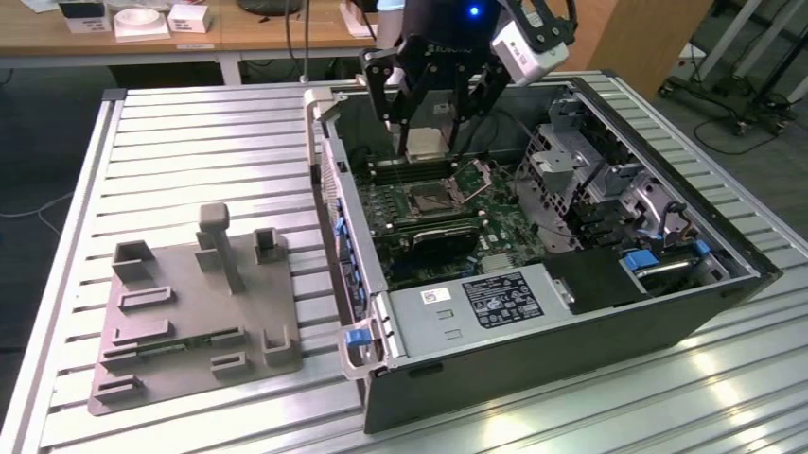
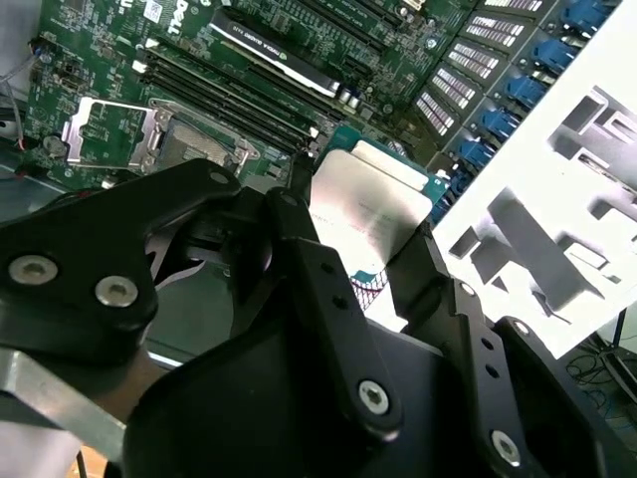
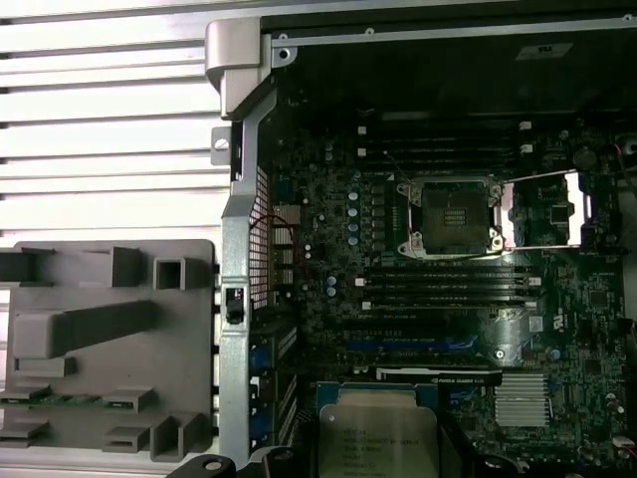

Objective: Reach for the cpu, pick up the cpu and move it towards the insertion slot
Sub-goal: 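Pick up the cpu and move it towards the insertion slot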

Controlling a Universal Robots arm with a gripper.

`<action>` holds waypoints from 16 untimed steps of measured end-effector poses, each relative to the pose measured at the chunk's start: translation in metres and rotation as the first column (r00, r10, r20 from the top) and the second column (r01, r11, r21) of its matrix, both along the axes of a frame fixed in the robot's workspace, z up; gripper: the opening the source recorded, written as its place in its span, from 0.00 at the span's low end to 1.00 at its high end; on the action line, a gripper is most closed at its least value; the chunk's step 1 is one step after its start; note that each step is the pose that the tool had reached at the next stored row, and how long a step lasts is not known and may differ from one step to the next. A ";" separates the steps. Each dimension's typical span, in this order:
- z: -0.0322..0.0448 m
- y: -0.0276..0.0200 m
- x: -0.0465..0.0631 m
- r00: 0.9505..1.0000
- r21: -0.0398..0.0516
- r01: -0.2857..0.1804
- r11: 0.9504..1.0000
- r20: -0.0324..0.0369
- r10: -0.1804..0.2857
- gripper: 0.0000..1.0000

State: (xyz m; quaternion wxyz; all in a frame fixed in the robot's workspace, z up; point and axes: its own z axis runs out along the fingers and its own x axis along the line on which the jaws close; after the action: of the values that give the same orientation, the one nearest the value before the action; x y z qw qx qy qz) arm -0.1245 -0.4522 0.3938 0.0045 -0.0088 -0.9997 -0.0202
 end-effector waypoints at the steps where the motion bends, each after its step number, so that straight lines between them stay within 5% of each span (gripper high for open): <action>1: -0.0001 0.0016 0.000 1.000 0.000 0.000 1.000 0.000 0.000 0.55; 11: -0.0019 0.0214 0.000 1.000 0.000 -0.002 1.000 0.000 0.002 0.55; 16: -0.0056 0.0244 0.009 1.000 0.000 -0.004 1.000 0.000 0.004 0.55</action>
State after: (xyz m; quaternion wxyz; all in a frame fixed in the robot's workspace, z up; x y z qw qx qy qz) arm -0.1152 -0.4278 0.3882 0.0045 -0.0070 -0.9998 -0.0200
